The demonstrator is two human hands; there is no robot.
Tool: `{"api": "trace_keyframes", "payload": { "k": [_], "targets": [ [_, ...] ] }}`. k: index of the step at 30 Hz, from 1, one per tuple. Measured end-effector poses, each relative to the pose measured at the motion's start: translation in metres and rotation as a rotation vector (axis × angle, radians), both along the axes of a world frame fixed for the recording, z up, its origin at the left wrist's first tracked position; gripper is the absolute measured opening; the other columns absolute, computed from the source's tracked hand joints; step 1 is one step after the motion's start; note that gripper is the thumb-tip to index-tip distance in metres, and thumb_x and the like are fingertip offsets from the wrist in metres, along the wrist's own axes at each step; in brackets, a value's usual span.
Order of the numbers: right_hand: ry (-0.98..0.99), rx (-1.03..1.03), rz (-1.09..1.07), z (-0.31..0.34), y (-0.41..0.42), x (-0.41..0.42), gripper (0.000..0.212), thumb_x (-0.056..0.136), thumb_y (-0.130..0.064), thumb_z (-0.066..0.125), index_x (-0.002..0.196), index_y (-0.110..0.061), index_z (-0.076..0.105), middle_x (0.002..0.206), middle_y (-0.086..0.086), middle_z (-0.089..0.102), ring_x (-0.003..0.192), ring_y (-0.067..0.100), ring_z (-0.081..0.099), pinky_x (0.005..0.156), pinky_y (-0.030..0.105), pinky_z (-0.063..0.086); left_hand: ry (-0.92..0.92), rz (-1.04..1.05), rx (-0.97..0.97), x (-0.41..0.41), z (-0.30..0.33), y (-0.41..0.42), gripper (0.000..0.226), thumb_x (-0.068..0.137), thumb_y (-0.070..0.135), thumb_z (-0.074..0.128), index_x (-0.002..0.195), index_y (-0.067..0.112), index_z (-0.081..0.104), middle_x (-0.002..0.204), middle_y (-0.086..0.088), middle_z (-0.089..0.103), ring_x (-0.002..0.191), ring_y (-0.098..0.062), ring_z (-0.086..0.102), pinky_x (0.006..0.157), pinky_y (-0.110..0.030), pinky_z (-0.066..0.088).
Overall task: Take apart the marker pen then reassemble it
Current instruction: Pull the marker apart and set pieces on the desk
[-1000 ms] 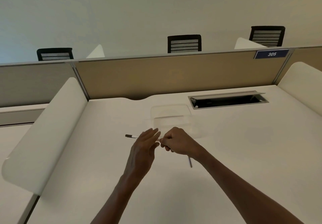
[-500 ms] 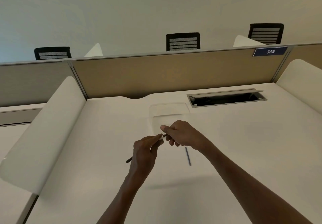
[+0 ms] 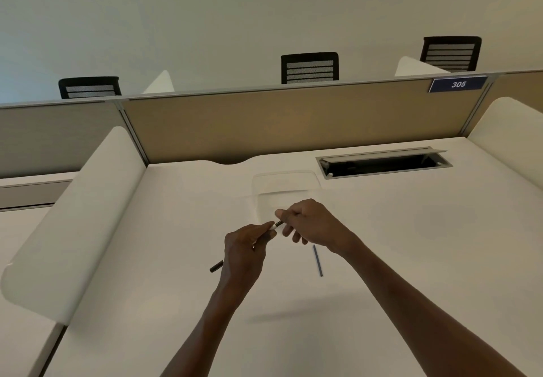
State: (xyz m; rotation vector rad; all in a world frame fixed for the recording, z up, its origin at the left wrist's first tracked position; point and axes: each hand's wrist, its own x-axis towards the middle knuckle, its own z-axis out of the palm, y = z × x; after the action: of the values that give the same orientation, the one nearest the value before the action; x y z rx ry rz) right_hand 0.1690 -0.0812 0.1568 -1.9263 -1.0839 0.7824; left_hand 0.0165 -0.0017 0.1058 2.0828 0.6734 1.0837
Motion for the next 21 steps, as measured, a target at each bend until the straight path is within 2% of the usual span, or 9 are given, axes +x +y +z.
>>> {"api": "trace_keyframes", "payload": {
  "k": [3, 6, 8, 10, 13, 15, 17, 19, 21],
  "targets": [
    [-0.056, -0.028, -0.015, -0.001, 0.002, -0.002, 0.049, 0.095, -0.052, 0.05, 0.073, -0.013, 0.07, 0.06, -0.002, 0.071, 0.045, 0.005, 0.059, 0.044, 0.017, 0.041, -0.019, -0.013, -0.023, 0.0, 0.0, 0.0, 0.019, 0.082, 0.001, 0.075, 0.099, 0.009, 0.078, 0.074, 0.005, 0.072, 0.071, -0.006, 0.064, 0.06, -0.01, 0.043],
    [-0.078, 0.049, 0.035, -0.003, 0.001, -0.002, 0.033, 0.097, -0.033, 0.057, 0.072, -0.015, 0.07, 0.059, -0.006, 0.067, 0.049, 0.003, 0.058, 0.052, 0.019, 0.047, -0.022, -0.025, -0.076, 0.001, -0.002, -0.002, 0.021, 0.083, 0.002, 0.074, 0.101, 0.013, 0.078, 0.07, -0.001, 0.072, 0.062, -0.013, 0.059, 0.056, -0.02, 0.044],
    [-0.148, 0.065, 0.094, -0.003, 0.0, 0.0, 0.016, 0.094, -0.02, 0.061, 0.08, -0.019, 0.068, 0.067, -0.008, 0.067, 0.058, 0.004, 0.06, 0.057, 0.022, 0.05, -0.017, -0.029, -0.109, 0.002, -0.006, -0.001, 0.022, 0.084, 0.004, 0.074, 0.103, 0.015, 0.078, 0.069, 0.0, 0.071, 0.059, -0.01, 0.056, 0.055, -0.019, 0.042],
    [-0.116, 0.078, 0.123, -0.003, 0.0, 0.0, 0.009, 0.09, -0.014, 0.064, 0.093, -0.022, 0.068, 0.078, -0.006, 0.068, 0.066, 0.006, 0.061, 0.057, 0.02, 0.05, -0.024, -0.025, -0.142, 0.002, -0.01, 0.001, 0.022, 0.084, 0.007, 0.075, 0.103, 0.018, 0.078, 0.071, 0.003, 0.073, 0.06, -0.008, 0.058, 0.057, -0.019, 0.044],
    [-0.019, 0.034, 0.056, 0.001, 0.0, -0.001, 0.021, 0.091, -0.03, 0.064, 0.11, -0.021, 0.062, 0.085, -0.004, 0.07, 0.067, 0.008, 0.065, 0.053, 0.017, 0.047, -0.054, -0.01, -0.201, 0.002, -0.011, 0.003, 0.022, 0.083, 0.007, 0.076, 0.1, 0.021, 0.078, 0.074, 0.003, 0.075, 0.064, -0.013, 0.065, 0.06, -0.031, 0.051],
    [-0.048, -0.011, -0.004, 0.003, 0.002, -0.003, 0.035, 0.093, -0.047, 0.057, 0.097, -0.014, 0.066, 0.078, -0.002, 0.072, 0.059, 0.007, 0.063, 0.051, 0.019, 0.045, -0.067, -0.015, -0.216, 0.003, -0.009, 0.003, 0.03, 0.083, 0.006, 0.076, 0.102, 0.029, 0.075, 0.076, 0.008, 0.075, 0.068, -0.016, 0.067, 0.064, -0.036, 0.054],
    [-0.098, -0.022, -0.029, 0.003, 0.003, -0.004, 0.047, 0.094, -0.052, 0.051, 0.081, -0.011, 0.07, 0.068, -0.002, 0.071, 0.05, 0.005, 0.059, 0.051, 0.019, 0.044, -0.063, -0.025, -0.215, 0.003, -0.006, 0.002, 0.041, 0.083, 0.006, 0.076, 0.105, 0.039, 0.069, 0.079, 0.021, 0.074, 0.072, -0.013, 0.069, 0.068, -0.034, 0.056],
    [-0.101, 0.024, -0.014, 0.002, 0.002, -0.005, 0.044, 0.096, -0.045, 0.055, 0.074, -0.01, 0.071, 0.062, -0.002, 0.069, 0.047, 0.004, 0.057, 0.052, 0.02, 0.046, -0.052, -0.023, -0.209, 0.002, -0.006, 0.003, 0.042, 0.083, 0.006, 0.076, 0.105, 0.041, 0.069, 0.08, 0.022, 0.074, 0.074, -0.015, 0.069, 0.069, -0.034, 0.056],
    [-0.122, 0.061, 0.021, 0.001, 0.0, -0.004, 0.028, 0.095, -0.03, 0.06, 0.078, -0.011, 0.071, 0.065, -0.002, 0.069, 0.053, 0.005, 0.06, 0.055, 0.022, 0.049, -0.045, -0.013, -0.22, 0.001, -0.007, 0.003, 0.031, 0.083, 0.007, 0.076, 0.101, 0.032, 0.075, 0.077, 0.016, 0.075, 0.075, -0.014, 0.07, 0.07, -0.034, 0.056]
  ]
}}
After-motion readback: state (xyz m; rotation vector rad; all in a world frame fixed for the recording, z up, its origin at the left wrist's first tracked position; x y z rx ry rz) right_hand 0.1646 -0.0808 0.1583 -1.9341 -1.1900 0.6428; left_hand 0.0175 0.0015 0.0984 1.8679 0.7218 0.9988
